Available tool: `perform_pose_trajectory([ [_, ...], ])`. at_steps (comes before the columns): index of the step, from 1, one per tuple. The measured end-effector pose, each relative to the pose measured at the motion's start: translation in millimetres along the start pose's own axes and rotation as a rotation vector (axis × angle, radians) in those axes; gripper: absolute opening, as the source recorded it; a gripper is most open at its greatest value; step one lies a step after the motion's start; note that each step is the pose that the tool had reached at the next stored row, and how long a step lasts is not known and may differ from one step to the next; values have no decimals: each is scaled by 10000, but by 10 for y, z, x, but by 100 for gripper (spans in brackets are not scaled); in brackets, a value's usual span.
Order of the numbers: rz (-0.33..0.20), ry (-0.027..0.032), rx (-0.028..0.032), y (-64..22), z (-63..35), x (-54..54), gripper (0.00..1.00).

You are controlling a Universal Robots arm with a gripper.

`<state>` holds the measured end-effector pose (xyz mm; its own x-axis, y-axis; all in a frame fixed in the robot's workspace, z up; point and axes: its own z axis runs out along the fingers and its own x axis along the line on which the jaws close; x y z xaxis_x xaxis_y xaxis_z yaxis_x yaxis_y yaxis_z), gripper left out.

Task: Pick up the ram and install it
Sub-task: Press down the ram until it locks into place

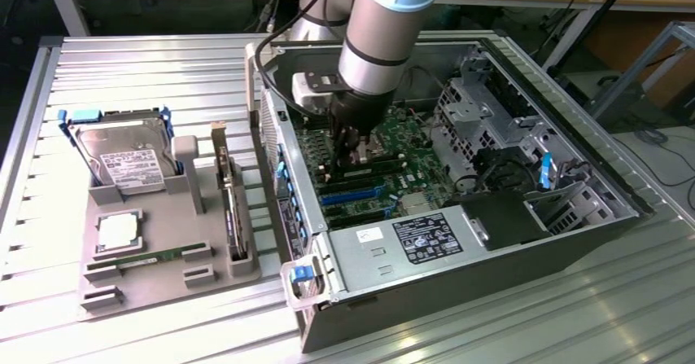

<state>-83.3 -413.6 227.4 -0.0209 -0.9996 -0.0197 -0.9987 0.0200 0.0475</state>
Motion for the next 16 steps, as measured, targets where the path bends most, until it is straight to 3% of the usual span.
perform_pose_trajectory([
  [2,-2,-28,16,-2,-26,-6,10],
  [4,-2,-8,7,2,-139,-6,10],
  [5,-1,-10,9,-40,-139,-8,10],
  [8,-1,-14,7,-326,-153,-12,10],
  [10,0,-19,8,-421,-155,-14,10],
  [16,-3,-52,31,-828,-170,-23,10],
])
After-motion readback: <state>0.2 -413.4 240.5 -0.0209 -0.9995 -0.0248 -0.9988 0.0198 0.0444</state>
